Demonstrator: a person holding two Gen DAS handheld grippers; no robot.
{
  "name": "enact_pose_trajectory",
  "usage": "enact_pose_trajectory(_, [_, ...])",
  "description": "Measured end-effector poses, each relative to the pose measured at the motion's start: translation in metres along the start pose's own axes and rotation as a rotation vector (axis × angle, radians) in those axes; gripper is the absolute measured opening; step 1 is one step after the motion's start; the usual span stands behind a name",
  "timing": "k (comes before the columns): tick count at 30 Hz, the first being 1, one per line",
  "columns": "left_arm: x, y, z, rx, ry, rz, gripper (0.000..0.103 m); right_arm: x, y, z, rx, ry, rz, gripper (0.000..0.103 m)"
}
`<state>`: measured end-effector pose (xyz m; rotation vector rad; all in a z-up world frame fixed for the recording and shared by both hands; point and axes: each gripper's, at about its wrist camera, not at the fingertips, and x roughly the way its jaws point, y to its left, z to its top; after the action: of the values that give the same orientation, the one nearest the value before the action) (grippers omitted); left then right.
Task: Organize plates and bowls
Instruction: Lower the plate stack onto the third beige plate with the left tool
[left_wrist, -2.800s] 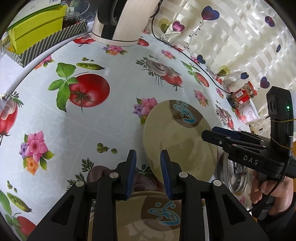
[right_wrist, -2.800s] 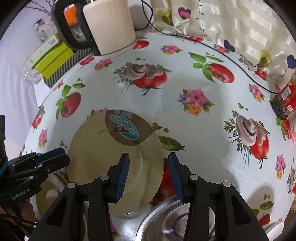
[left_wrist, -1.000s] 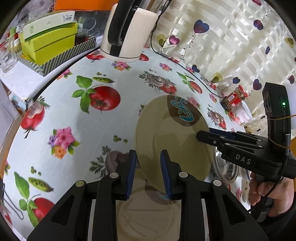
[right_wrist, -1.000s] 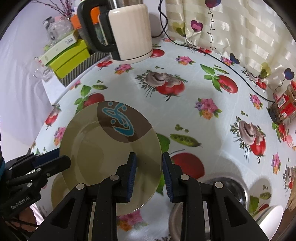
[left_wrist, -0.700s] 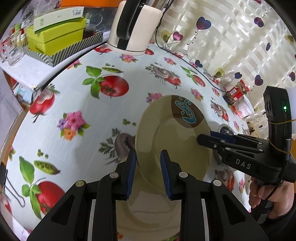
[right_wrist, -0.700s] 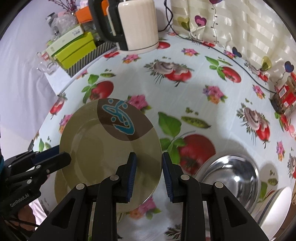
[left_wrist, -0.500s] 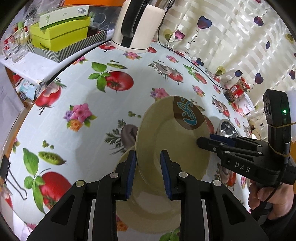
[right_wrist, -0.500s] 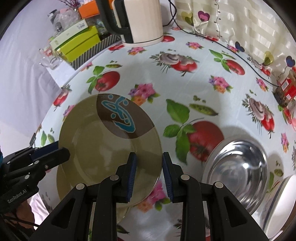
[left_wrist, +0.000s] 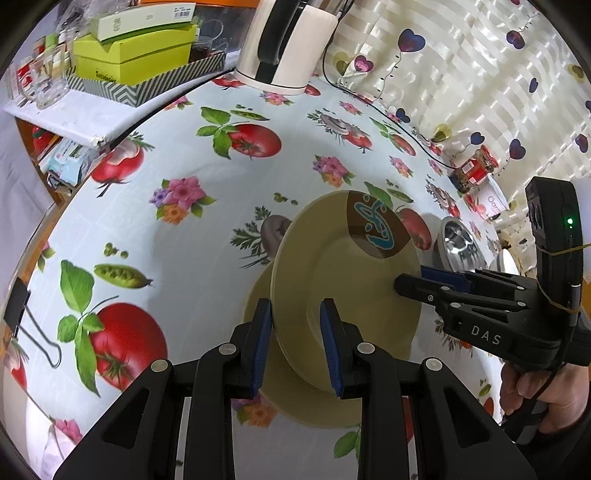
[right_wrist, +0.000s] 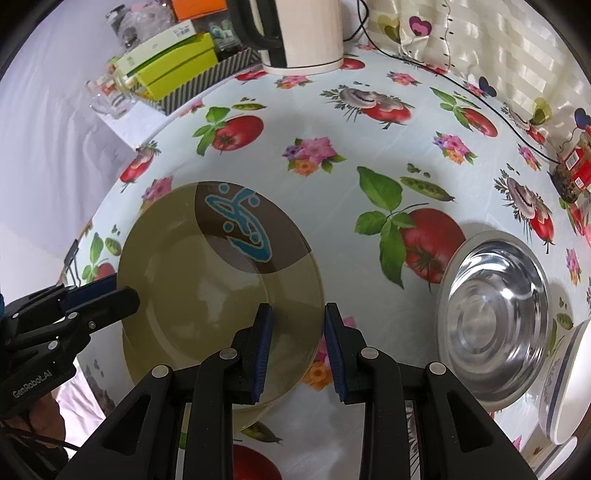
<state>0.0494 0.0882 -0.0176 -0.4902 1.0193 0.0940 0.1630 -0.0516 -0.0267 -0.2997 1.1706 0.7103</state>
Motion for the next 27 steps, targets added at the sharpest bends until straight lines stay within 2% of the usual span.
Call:
enact_pose_trajectory(16, [0.000, 0.006, -0.022, 0.017, 0.023, 0.037, 0.028, 0.007, 0.019, -0.014, -0.027, 0.016, 0.003, 0.029])
enact_pose_trajectory(27, [0.000, 0.004, -0.027, 0.033, 0.022, 0.050, 0.028, 0.007, 0.026, -0.019, -0.060, -0.008, -0.042, 0.031])
